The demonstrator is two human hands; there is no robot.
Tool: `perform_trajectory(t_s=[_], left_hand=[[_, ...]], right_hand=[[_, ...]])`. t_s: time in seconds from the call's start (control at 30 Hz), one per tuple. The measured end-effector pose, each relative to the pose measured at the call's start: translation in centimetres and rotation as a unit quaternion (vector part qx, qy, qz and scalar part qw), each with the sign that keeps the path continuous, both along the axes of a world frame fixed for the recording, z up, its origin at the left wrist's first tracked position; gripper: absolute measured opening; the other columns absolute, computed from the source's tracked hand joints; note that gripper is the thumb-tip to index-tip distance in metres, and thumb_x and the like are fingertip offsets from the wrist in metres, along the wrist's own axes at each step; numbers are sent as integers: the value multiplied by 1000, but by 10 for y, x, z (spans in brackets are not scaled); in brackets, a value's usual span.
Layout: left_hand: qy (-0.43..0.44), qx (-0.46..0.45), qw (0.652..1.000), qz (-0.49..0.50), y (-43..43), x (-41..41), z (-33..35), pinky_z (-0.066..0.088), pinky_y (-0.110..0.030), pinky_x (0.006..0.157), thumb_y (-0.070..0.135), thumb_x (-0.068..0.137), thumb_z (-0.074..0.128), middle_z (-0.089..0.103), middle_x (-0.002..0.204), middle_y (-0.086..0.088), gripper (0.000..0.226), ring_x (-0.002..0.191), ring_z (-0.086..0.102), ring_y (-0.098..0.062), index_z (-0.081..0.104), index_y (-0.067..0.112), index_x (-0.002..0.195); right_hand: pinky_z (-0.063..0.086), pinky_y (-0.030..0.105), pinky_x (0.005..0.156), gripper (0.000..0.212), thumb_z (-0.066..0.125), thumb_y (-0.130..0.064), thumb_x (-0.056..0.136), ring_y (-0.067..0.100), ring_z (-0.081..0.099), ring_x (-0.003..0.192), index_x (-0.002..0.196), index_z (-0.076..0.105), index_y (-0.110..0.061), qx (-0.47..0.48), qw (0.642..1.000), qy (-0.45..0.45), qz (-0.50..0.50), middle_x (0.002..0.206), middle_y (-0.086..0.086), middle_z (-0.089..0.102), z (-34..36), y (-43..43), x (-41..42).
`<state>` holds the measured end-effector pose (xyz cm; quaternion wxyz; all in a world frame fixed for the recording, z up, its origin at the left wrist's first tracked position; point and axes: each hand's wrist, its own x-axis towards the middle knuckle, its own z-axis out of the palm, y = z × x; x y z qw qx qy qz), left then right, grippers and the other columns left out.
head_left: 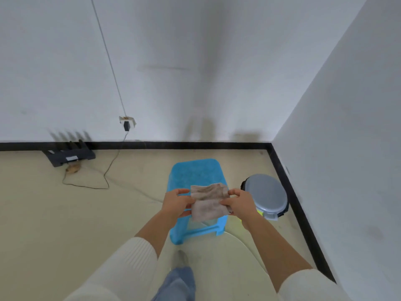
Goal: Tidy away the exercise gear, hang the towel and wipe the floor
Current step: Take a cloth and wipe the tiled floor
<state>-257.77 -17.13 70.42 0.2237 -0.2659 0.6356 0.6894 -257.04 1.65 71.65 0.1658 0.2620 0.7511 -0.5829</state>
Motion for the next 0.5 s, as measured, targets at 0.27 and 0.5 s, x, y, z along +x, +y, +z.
perform_trajectory(t_s=[0.27,0.5], left_hand=[[-66,-57,996,8,22,-115,-95,56,-32,73,-3,83,62,67,98,-13,35,79,65,-24,56,8,116],[-76,-66,995,0,41,-175,-191,49,-23,61,-1,84,59,69,95,-13,29,71,63,-18,57,10,111]], right_hand=[[55,38,65,25,61,4,75,23,61,62,84,68,-19,64,995,-65,29,73,7,68,-103,15,-116],[45,18,50,29,57,-3,80,12,61,62,100,67,-22,92,991,-80,61,78,-1,69,-207,29,-178]])
